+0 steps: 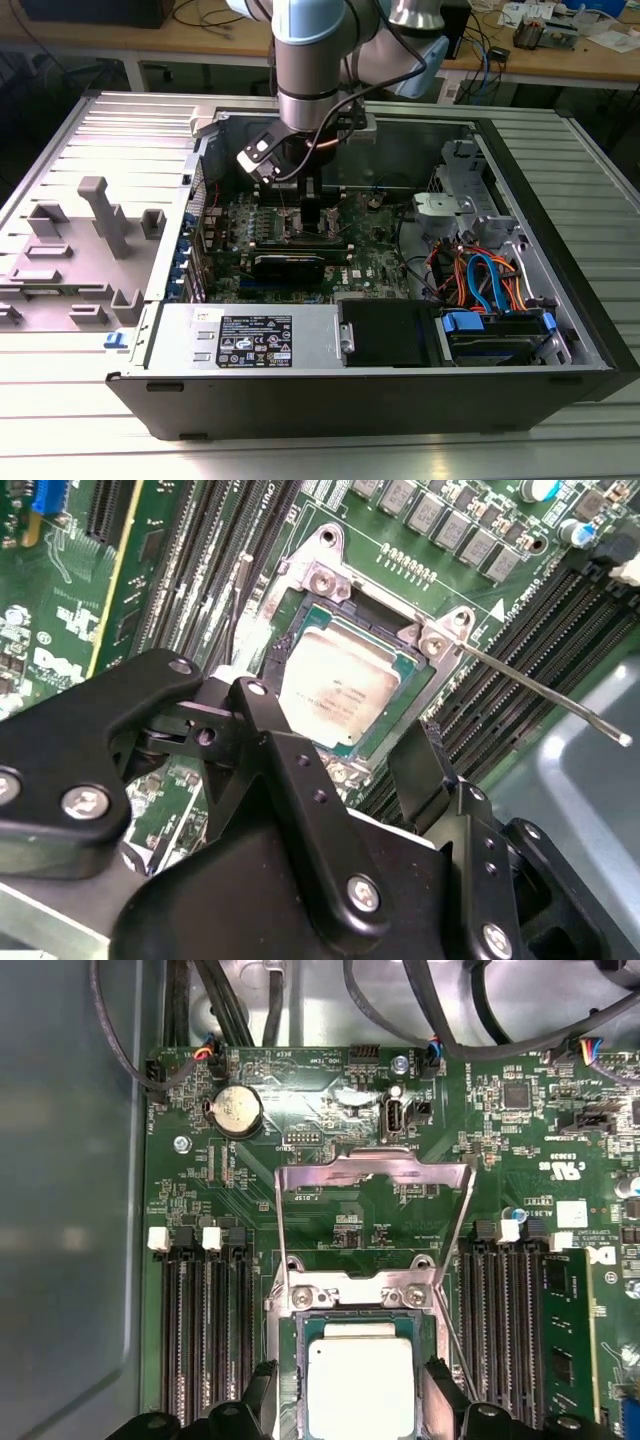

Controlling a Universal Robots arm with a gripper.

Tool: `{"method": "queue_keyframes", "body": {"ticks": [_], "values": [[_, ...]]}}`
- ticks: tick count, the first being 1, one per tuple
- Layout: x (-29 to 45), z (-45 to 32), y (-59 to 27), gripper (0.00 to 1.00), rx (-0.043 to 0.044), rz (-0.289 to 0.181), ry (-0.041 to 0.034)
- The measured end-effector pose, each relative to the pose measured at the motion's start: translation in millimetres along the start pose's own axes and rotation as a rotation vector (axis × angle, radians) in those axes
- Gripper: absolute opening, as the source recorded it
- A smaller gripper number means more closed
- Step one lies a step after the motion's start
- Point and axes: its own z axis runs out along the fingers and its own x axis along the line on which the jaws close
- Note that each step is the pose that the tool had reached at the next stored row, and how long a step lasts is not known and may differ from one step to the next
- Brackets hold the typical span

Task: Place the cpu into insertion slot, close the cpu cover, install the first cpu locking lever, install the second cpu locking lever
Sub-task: 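Place the cpu into insertion slot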

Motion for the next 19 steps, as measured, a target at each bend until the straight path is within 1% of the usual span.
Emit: {"method": "queue_keyframes", "body": {"ticks": [2, 6, 8, 10, 13, 14, 18, 19], "values": [[-0.1, -1.5, 0.1, 0.68, 0.0002, 0.000, 0.0000], [0.0, -1.6, 0.1, 0.67, 0.0003, 0.000, 0.0001], [-0.1, -1.6, 0.1, 0.54, 0.0003, 0.000, 0.0001], [-0.1, -1.6, 0.1, 0.54, 0.0004, 0.000, 0.0001], [-0.1, -1.6, 0.1, 0.36, 0.0004, 0.000, 0.0000], [-0.1, -1.6, 0.1, 0.36, 0.0004, 0.000, 0.0001], [-0.1, -1.6, 0.1, 0.11, 0.0004, 0.000, 0.0000], [-0.1, -1.6, 0.1, 0.11, 0.0004, 0.000, 0.0001]]}}
